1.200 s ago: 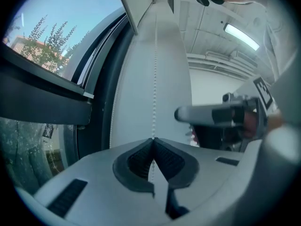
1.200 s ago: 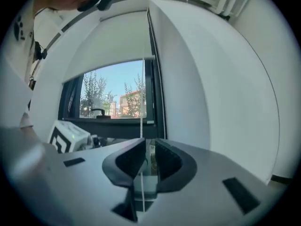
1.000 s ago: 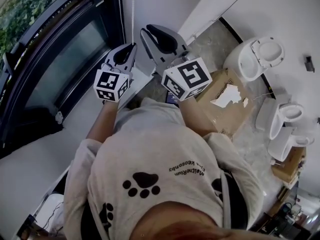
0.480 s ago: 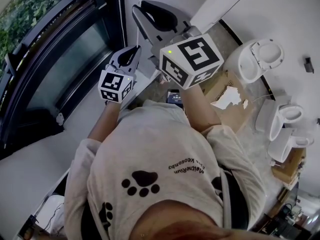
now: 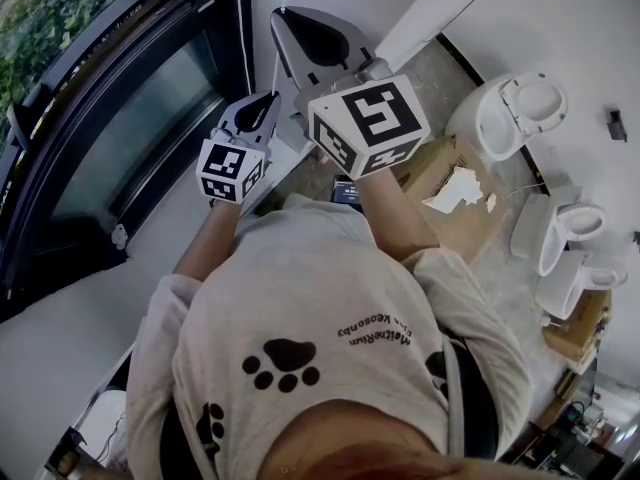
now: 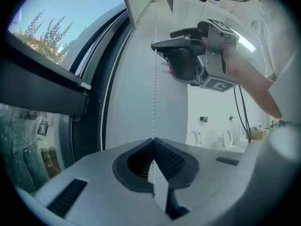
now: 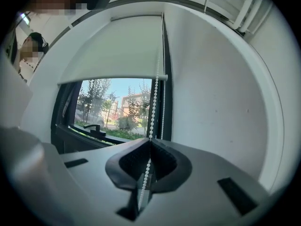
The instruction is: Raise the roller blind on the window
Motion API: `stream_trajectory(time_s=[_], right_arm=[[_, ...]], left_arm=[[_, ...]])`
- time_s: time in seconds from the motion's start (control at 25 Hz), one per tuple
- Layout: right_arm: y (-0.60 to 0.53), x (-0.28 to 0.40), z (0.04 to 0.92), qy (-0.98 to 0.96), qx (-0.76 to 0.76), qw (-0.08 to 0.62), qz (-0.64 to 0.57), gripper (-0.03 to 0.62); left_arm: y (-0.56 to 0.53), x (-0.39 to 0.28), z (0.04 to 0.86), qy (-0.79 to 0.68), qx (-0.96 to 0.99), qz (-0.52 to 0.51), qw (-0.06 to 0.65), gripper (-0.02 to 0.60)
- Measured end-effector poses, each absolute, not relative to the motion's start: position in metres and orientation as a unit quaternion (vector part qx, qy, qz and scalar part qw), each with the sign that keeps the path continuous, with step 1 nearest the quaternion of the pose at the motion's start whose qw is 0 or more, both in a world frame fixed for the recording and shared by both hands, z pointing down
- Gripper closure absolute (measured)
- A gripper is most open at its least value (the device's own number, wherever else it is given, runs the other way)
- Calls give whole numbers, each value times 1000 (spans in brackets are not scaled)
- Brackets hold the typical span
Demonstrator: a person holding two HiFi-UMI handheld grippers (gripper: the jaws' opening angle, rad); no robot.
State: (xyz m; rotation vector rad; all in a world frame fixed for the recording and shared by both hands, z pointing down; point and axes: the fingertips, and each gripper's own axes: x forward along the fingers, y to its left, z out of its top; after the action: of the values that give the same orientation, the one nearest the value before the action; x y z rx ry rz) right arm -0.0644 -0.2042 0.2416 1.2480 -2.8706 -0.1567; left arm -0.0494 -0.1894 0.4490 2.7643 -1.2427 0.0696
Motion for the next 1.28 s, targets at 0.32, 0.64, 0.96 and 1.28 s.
stream_trajectory(time_s=[0.32,0.64,0.96,1.28], right_arm=[[-204,-67,281,-908,416,25,-47,585],[-203,-75,327,-904,422,56,-43,585],[-203,-73,365,-900,428,72,-27,585],[-204,-72,368,-901,428,64,-20,585]], left_arm=[[-183,-56,487,-405,911,34,77,572],[-169,-62,530,-402,908,77,94,572],[-158,-69,564,-404,901,101,123,572],[-154,-62,541,-394,910,89,95,569]])
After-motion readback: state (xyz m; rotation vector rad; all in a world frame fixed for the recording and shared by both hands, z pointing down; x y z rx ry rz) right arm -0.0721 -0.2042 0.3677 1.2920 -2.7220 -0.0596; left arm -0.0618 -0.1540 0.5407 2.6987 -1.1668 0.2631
